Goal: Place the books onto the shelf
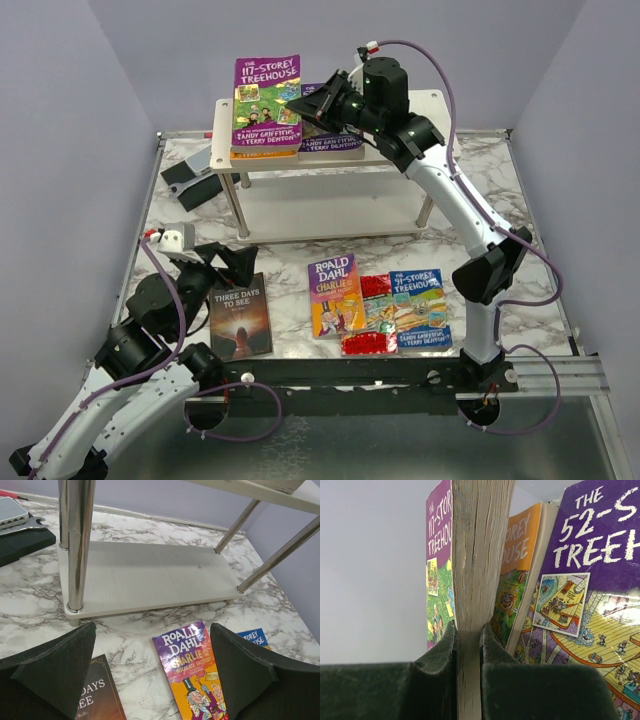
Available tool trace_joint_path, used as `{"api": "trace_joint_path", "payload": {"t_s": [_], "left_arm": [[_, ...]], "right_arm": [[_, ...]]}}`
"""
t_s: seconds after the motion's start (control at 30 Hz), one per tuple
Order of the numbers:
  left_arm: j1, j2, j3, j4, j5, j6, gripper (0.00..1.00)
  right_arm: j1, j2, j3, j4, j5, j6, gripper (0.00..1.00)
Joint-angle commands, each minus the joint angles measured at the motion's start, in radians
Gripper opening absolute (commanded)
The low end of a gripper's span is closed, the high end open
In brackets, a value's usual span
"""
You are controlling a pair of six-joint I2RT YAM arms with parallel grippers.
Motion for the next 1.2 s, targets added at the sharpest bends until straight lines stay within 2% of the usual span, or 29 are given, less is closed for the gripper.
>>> {"api": "trace_joint_path", "payload": {"t_s": [0.0, 0.17, 0.43, 0.7, 0.87, 1.17], "left_arm": [[-0.003, 0.008, -0.009, -0.004, -0.021, 0.0, 0.96], [-0.003, 0.008, -0.009, -0.004, -0.023, 0.0, 0.96], [-0.002, 0.007, -0.009, -0.004, -0.023, 0.0, 0.96], [0.0, 0.008, -0.009, -0.004, -0.021, 0.0, 0.97], [0.0, 0.009, -0.008, -0.004, -0.021, 0.0, 0.97], [0.002, 0.012, -0.008, -0.004, -0.018, -0.001, 0.97]], "right_arm": [[-0.002, -0.027, -0.014, 0.096, 0.002, 0.019, 0.01], [-0.002, -0.034, -0.029, 0.095, 0.013, 0.01, 0.01], [-0.002, -0.041, -0.042, 0.093, 0.009, -0.003, 0.17], [0.0, -0.059, -0.068, 0.099, 0.012, -0.01, 0.2], [0.006, -0.066, -0.065, 0.096, 0.014, -0.015, 0.28], [0.017, -0.078, -0.056, 0.081, 0.021, -0.031, 0.33]]}}
